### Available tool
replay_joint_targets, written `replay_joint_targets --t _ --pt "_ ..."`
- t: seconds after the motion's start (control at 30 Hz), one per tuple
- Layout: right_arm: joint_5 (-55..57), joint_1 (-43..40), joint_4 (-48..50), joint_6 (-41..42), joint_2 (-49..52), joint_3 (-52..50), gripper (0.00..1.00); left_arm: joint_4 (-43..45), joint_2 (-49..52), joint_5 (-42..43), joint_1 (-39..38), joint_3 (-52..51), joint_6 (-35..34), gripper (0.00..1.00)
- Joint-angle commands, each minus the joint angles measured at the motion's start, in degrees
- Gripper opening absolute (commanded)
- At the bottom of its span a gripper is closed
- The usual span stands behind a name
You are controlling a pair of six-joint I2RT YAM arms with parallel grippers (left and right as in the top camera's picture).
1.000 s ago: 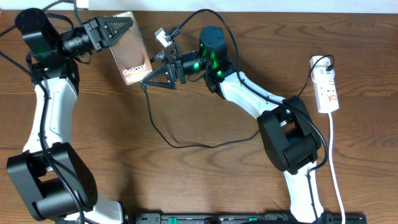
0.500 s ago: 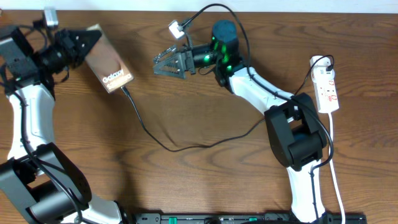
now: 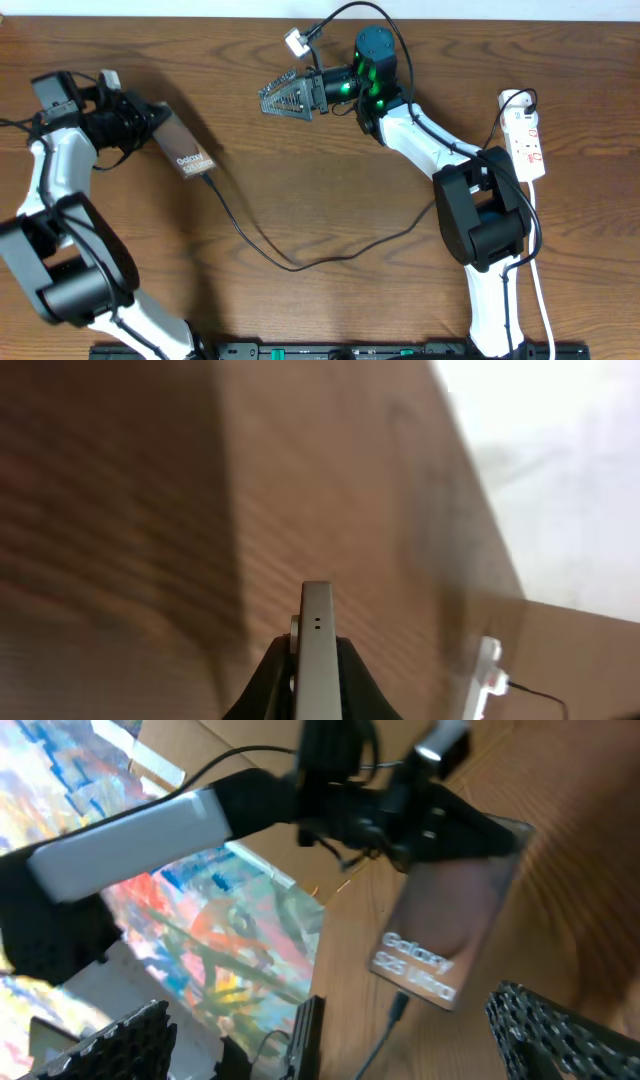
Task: Plug charger to phone and switch on socket
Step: 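Lower the phone toward the table with the left gripper, then set the phone flat on the table and open the left gripper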
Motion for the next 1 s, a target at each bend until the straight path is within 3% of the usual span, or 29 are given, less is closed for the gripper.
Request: replay_joint_targets --t 0.0,0.97 --pt "-2.3 -0.8 -0.1 0.5 -0.7 1.1 0.99 -0.7 2.8 -0.2 -0.1 0.7 0.8 0.07" --pt "-2.2 -0.8 0.0 0.3 -0.7 1.1 0.99 -4.6 11.0 -7.6 -0.1 0.7 1.2 0.08"
